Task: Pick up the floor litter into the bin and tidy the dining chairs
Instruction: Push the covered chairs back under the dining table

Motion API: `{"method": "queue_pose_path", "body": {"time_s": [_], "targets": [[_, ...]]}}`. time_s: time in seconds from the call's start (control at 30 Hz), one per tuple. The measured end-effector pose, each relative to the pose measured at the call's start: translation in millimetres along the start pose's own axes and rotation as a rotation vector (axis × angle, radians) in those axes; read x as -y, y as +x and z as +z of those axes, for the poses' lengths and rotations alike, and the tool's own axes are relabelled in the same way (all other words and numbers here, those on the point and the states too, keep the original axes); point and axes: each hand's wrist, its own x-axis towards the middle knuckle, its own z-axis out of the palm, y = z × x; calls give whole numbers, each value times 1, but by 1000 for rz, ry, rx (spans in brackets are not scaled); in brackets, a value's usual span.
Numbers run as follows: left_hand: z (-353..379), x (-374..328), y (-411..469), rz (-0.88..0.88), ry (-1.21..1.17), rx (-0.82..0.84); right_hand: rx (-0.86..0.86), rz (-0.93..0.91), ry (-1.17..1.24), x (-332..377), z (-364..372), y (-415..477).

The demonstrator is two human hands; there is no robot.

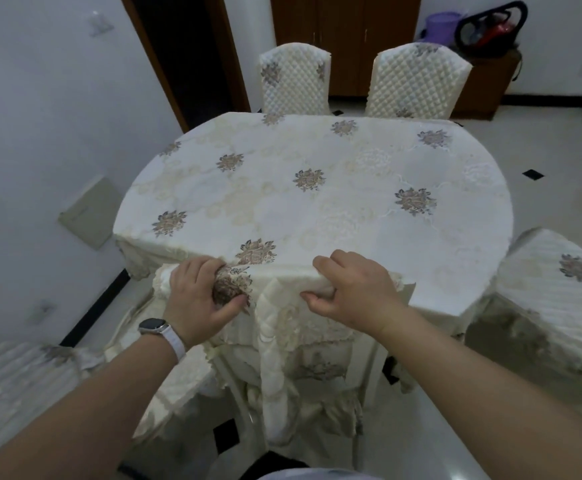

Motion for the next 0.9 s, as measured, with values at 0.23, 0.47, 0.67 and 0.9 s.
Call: {"method": "queue_pose_path", "body": {"time_s": [0.23,0.47,0.67,0.9], "targets": [[2,2,-4,-52,-48,-9,-35,11,-30,19,4,-13],[12,27,16,64,-94,-47,-54,57,-105,23,15,-1],[19,55,40,190,-168,45,-62,133,-221,27,23,9],[24,90,54,314,-272,75,-91,202,-320,61,42,10]]}}
